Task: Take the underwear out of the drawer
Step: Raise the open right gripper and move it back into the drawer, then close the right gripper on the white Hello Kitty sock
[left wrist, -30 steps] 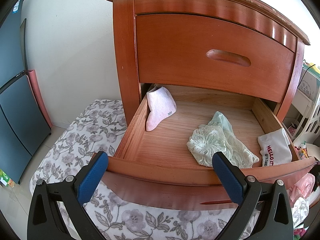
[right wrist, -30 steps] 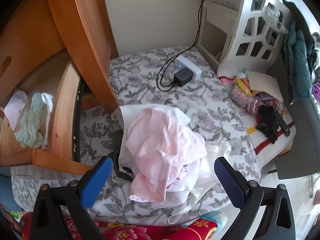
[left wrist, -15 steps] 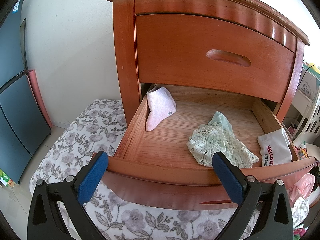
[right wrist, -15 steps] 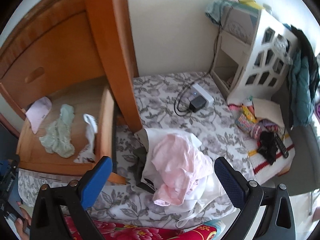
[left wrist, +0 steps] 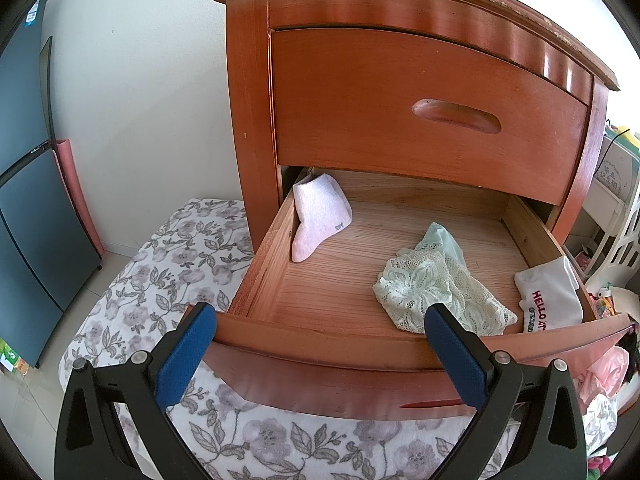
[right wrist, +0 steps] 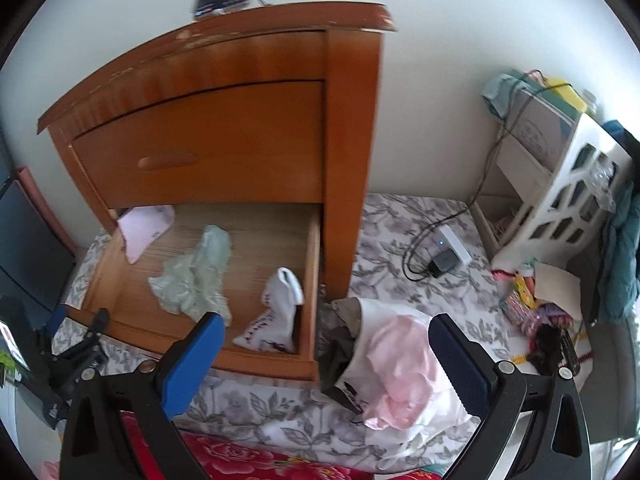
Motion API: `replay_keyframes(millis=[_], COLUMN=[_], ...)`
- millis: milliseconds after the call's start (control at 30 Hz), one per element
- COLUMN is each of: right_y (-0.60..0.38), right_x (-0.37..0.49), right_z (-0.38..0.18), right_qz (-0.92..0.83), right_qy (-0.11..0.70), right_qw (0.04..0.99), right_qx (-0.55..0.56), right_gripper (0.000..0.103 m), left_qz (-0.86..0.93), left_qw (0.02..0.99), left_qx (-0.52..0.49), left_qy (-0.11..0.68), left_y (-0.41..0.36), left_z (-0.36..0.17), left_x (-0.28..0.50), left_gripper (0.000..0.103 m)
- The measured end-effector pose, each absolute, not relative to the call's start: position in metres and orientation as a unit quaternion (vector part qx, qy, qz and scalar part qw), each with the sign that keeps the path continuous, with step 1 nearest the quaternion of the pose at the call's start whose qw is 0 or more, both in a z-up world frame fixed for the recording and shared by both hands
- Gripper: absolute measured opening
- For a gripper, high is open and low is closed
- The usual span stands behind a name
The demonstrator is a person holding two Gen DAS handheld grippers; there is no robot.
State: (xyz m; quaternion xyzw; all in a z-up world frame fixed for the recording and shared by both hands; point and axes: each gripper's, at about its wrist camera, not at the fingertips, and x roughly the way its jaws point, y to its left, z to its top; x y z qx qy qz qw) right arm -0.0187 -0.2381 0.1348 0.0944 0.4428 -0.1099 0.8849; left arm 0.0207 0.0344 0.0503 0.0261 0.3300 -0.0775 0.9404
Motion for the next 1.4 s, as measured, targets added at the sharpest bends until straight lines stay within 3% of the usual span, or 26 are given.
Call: replay_keyframes(millis=[700,1133,1400], right_y=[-0.206,-0.219,-0.220], right_x=[0.061,0.101,0.110], right_z=[0.077,0.034,0.021], right_qz=[-0.064,-0.071,-0.061], right_qy=[0.514,0.538,0.541], right_qw=[0.853,0.836,0.834], right_qx=[0.063,0.083,0.090], right_gripper=[0.102,0.073,0.061], left_qz=[-0.079,-0.079,-0.079], left_qw=[0.940,0.941,0.941], left_qx=[0.025,0.026,0.026], left_qy=[0.330,0.329,0.329], left_y=[0.035,0.035,0.036], left_z=[0.050,0.050,0.050], left_x=[0.019,0.019,0.019], left_gripper=[0.103,0.103,0.103])
